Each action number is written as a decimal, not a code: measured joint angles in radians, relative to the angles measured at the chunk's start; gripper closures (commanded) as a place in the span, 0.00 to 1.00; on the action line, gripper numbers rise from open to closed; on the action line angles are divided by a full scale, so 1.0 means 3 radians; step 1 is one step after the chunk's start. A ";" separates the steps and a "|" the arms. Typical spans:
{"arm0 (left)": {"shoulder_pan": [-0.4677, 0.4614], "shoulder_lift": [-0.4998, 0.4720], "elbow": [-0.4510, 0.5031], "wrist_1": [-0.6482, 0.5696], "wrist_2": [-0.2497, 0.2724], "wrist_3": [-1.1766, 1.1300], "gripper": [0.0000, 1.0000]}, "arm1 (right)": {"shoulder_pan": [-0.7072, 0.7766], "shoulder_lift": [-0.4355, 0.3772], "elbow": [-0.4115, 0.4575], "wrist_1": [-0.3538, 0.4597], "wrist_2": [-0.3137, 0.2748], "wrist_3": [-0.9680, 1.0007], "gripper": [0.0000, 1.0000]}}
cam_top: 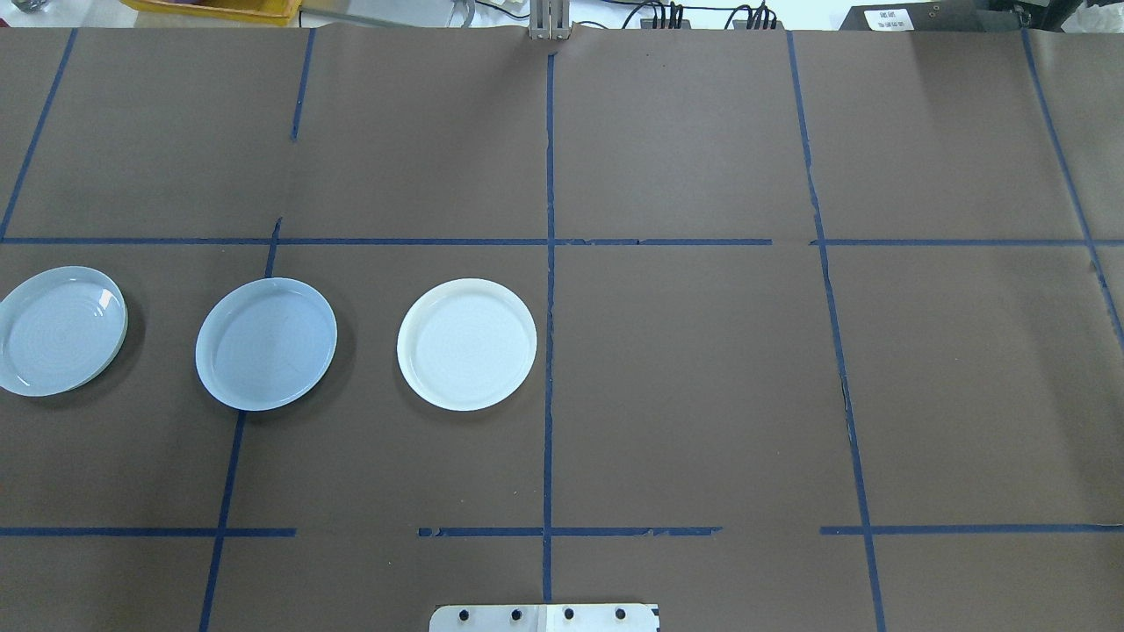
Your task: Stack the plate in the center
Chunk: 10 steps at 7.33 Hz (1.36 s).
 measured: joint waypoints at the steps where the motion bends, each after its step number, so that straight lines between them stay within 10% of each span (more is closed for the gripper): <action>1: 0.0000 0.0000 0.0000 0.0000 -0.0001 -0.0003 0.00 | 0.0000 0.0000 0.0000 0.0000 0.0002 0.0000 0.00; 6: 0.0012 -0.0029 0.0047 -0.0258 0.0006 -0.0111 0.00 | 0.0000 0.0000 0.0000 0.0000 0.0001 -0.0001 0.00; 10: 0.0390 0.0033 0.0526 -0.1673 -0.0002 -0.1295 0.00 | 0.0000 0.0000 0.0000 0.0000 0.0000 0.0000 0.00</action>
